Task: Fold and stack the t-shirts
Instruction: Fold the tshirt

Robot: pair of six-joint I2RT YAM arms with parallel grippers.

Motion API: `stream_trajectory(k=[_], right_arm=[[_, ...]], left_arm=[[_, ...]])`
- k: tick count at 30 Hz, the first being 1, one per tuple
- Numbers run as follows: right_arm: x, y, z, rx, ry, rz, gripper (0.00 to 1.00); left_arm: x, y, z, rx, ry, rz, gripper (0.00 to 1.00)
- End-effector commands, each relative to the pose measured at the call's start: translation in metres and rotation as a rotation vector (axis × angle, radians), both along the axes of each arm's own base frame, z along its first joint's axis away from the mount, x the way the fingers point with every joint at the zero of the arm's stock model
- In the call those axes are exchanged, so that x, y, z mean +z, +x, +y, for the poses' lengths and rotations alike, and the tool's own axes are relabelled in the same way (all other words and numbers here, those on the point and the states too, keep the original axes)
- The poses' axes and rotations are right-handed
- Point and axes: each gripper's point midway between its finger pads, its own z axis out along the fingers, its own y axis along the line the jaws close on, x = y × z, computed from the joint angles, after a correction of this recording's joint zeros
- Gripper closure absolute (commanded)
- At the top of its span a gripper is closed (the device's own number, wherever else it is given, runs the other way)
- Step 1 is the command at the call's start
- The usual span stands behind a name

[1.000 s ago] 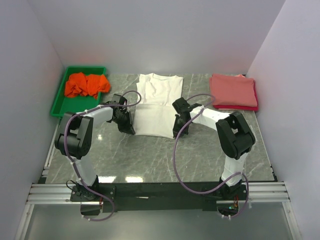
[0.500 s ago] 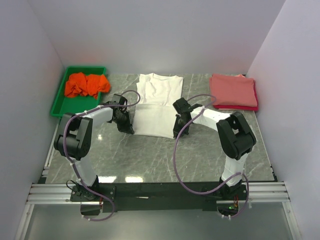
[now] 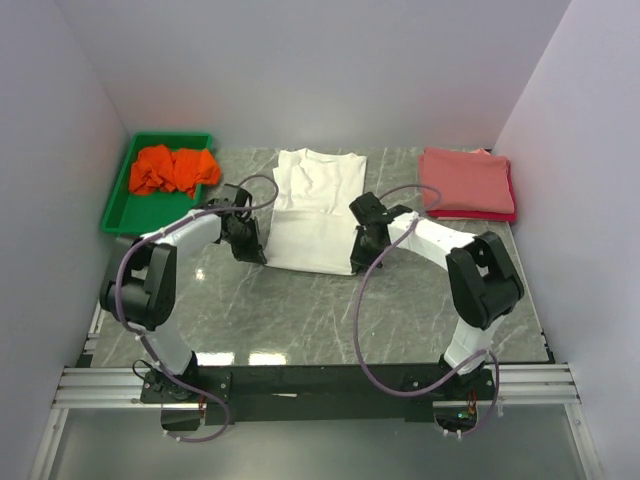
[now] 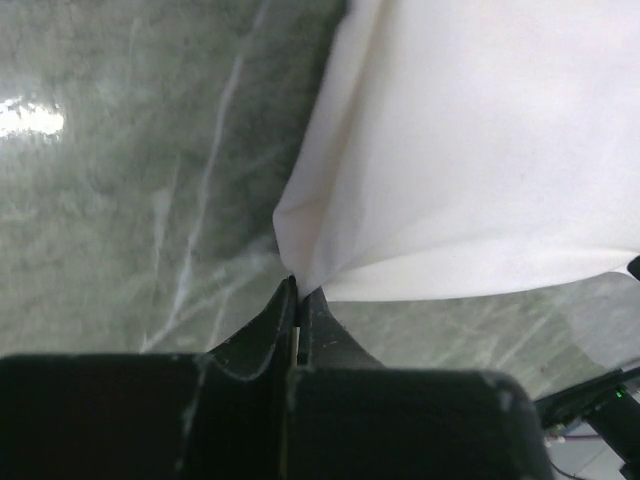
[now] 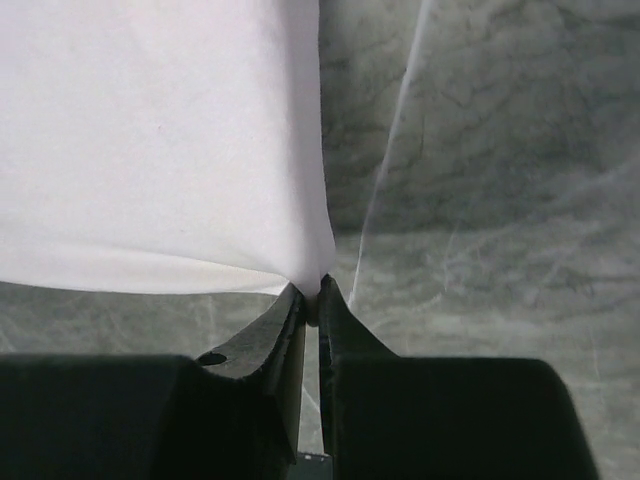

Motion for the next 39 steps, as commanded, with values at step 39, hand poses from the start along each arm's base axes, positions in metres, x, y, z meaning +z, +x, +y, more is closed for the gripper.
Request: stream_trajectory(k=[39], right_arm=[[0.137, -0.067, -0.058, -0.096, -0.137, -0.183, 1.00]], left_arm=[[0.157, -0.036, -0.002, 0.001, -0.130, -0.184, 1.00]])
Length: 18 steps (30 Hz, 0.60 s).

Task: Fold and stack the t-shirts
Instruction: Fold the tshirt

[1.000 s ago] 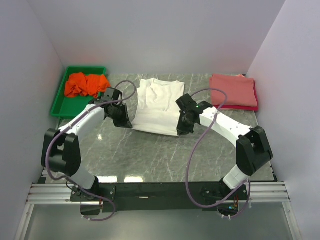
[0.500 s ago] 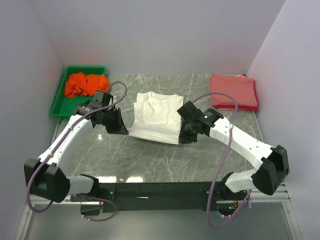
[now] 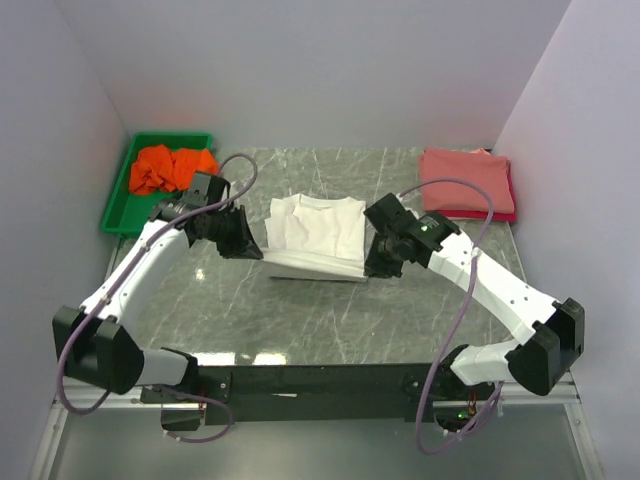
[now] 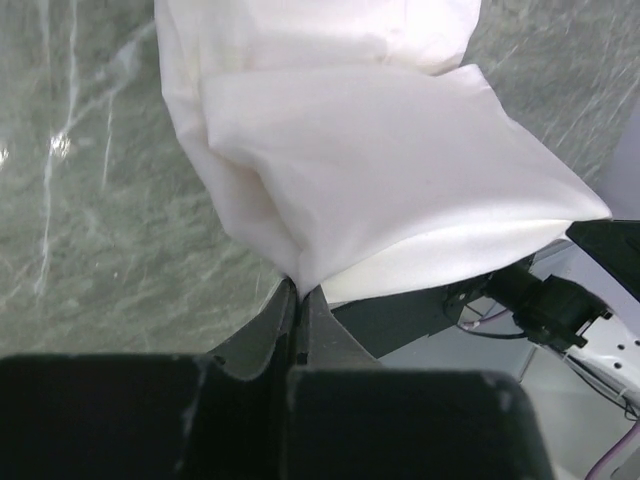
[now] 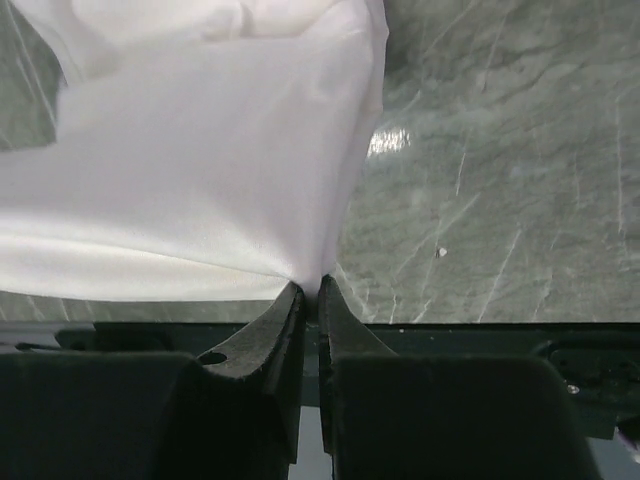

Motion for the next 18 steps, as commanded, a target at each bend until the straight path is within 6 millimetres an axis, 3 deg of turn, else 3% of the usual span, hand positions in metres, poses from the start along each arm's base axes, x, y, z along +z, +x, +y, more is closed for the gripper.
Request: stream_trajectory(k=[1, 13, 18], right_arm=[[0.007, 0.017, -0.043, -0.074, -0.147, -0.033, 1.00], [0.020, 0.106, -0.060, -0.102, -0.177, -0.058, 1.00], [0.021, 0.143, -0.060, -0.103, -0.184, -0.058, 1.00]], left_arm=[[0.015, 0.042, 0.004, 0.053, 0.032, -0.106, 1.00], [0.012, 0.114, -0.014, 0.059, 0.009, -0.101, 1.00], [0.001, 0.144, -0.006, 0.087, 0.000, -0.076, 1.00]])
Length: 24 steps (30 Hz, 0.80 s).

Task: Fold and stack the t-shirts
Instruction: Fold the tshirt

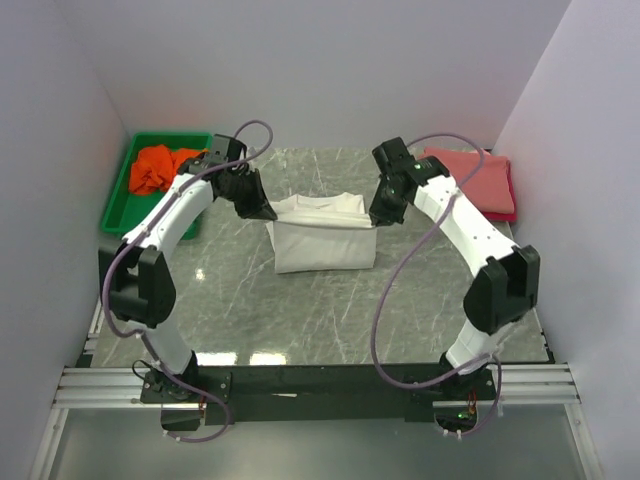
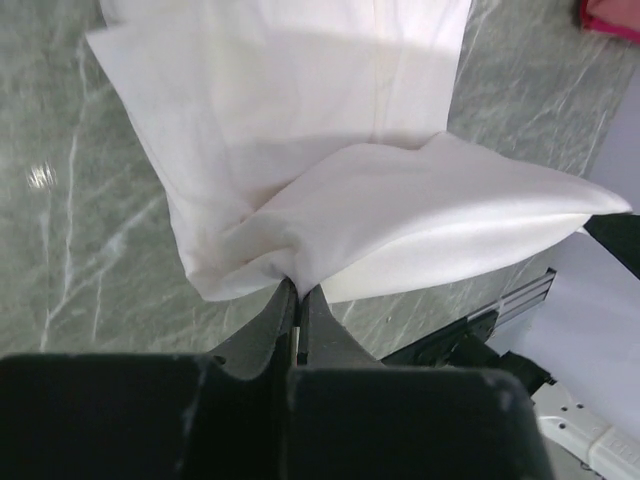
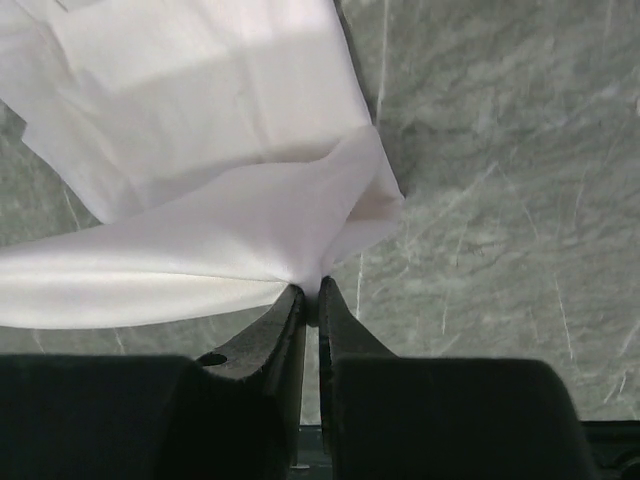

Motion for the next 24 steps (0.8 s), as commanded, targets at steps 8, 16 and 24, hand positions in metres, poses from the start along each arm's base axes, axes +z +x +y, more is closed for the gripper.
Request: stream_trajectory(k=[8, 16, 24], right_arm=[[-0.003, 0.066, -0.032, -0.032, -0.118, 0.009, 1.00], [-0.024, 0.111, -0.029, -0.009, -0.094, 0.023, 1.00], [-0.054, 0.136, -0.023, 0.022, -0.048, 0.051, 1.00]], left_arm=[[-0.003, 0.076, 0.024, 0.070, -0.011, -0.040, 1.00], [-0.021, 0.113, 0.033, 0.124, -0.021, -0.015, 1.00], [-0.032, 0.129, 0.048, 0.192, -0.031, 0.007, 1.00]])
